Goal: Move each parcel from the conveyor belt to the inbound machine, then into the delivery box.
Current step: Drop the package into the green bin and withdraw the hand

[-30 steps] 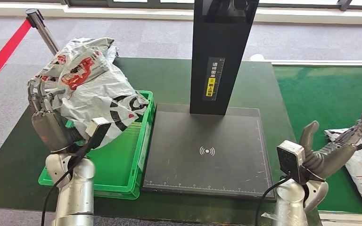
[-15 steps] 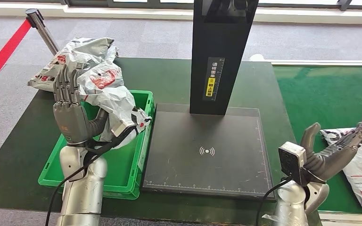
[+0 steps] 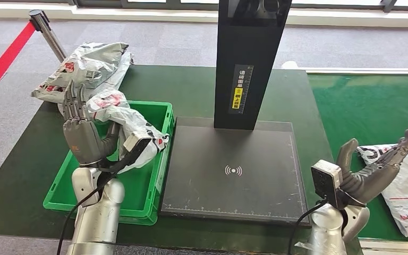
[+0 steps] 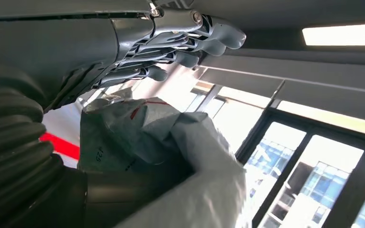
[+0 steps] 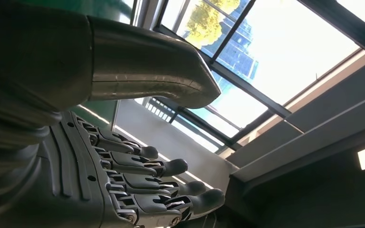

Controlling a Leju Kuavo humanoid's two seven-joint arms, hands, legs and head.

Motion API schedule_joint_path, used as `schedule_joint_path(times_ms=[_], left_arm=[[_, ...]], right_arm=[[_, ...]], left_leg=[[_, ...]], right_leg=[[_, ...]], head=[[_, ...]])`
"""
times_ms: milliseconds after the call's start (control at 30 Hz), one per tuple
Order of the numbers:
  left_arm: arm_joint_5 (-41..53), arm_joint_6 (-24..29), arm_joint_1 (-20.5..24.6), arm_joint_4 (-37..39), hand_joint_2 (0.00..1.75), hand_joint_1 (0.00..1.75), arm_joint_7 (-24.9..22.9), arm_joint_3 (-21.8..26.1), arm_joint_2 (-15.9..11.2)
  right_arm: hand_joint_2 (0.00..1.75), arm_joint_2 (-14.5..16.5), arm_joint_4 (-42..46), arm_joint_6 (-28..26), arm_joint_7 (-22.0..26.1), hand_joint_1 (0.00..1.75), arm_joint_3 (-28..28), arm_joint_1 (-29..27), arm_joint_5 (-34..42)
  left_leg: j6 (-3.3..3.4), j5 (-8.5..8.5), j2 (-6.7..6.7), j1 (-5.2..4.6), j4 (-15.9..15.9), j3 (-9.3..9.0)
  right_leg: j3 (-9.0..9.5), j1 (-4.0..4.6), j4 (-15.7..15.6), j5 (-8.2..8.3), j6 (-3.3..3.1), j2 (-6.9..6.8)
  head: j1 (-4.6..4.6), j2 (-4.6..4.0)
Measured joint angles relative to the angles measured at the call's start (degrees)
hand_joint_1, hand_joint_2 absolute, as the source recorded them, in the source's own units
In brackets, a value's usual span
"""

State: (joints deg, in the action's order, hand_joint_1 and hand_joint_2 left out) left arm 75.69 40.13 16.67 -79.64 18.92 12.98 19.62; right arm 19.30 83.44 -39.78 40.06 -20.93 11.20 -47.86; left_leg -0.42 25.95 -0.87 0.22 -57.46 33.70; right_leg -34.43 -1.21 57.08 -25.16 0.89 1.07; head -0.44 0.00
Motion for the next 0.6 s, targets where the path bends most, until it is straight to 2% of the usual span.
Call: schedule_joint_path(times_ms=[100, 267, 400, 500, 600], left_arm=[[-2.84, 0.0, -0.31, 0.96, 1.75, 0.0, -1.39, 1.11, -0.14], [-12.81, 0.0, -1.52, -0.32, 1.75, 0.0, 1.26, 6.67, -0.21], [-14.22, 0.0, -2.27, -1.26, 1.75, 0.0, 1.93, 10.25, -0.21], [-12.71, 0.0, -2.57, -1.75, 1.75, 0.0, -0.13, 11.59, -0.21], [-9.05, 0.0, -2.64, -1.65, 1.75, 0.0, -5.03, 11.81, -0.21]], right_arm=[[1.75, 0.0, -0.43, 0.0, 0.0, 0.0, -0.02, 0.0, -0.38], [1.75, -0.01, -1.57, 0.0, -0.02, 0.0, -0.06, 0.02, -0.9], [1.75, -0.02, -2.41, 0.0, -0.02, 0.0, -0.08, 0.04, -0.92], [1.75, -0.02, -2.71, 0.0, -0.02, 0.0, -0.31, 0.0, -0.89], [1.75, -0.02, -2.73, 0.0, -0.09, 0.0, -0.81, -0.16, -0.65]], left_leg=[[0.0, 0.0, 0.0, 0.0, 0.01, 0.01], [0.0, 0.0, 0.02, 0.01, 0.01, -0.01], [0.0, 0.0, -0.09, 0.02, 0.02, 0.02], [0.0, 0.0, -0.08, 0.02, 0.01, 0.01], [0.0, 0.0, -0.09, 0.01, 0.0, 0.01]], right_leg=[[0.01, 0.0, 0.01, 0.0, 0.0, 0.0], [-0.01, 0.01, 0.02, -0.02, -0.02, 0.01], [0.01, 0.02, 0.02, -0.04, -0.04, -0.11], [0.01, 0.02, 0.01, -0.04, -0.04, -0.09], [0.01, 0.01, 0.0, -0.04, -0.03, -0.1]], head=[[0.0, 0.0], [-0.01, 0.0], [0.01, 0.0], [0.0, 0.0], [0.01, 0.0]])
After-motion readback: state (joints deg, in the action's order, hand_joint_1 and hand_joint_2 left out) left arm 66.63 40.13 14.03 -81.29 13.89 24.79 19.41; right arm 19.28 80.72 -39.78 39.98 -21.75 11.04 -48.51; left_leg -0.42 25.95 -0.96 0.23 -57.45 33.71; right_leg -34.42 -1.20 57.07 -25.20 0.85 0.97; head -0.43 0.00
